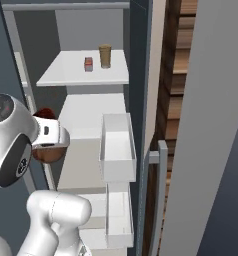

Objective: Move the bar and cup from the second highest shelf to the top shelf to make space. Then, place the pitcher from the counter on the cleared second highest shelf.

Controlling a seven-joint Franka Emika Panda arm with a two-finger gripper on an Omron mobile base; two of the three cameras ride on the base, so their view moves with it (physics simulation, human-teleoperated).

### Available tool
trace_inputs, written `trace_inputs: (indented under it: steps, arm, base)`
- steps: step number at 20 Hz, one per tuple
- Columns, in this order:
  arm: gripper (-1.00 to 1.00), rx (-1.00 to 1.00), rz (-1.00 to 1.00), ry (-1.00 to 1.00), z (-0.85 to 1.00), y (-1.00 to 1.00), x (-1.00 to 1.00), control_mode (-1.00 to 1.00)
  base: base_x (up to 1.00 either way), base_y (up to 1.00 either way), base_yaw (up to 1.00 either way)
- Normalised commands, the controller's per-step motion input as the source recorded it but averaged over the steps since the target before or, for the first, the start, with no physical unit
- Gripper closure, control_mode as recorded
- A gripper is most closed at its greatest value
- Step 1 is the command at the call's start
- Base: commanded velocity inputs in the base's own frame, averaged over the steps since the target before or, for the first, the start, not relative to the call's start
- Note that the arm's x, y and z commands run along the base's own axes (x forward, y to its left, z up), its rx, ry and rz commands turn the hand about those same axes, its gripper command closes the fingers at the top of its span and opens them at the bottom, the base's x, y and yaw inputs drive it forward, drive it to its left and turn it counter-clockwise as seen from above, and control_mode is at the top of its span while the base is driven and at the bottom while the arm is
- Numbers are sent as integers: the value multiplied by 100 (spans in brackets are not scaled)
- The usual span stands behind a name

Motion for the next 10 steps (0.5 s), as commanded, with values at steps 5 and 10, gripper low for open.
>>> trace_inputs:
  steps: [5, 10]
  arm:
    - [100, 0, -4, -9, -16, 0, 10, -100]
    - [100, 0, 0, -3, -6, -4, 15, -100]
  base:
    - [0, 0, 0]
    - [0, 0, 0]
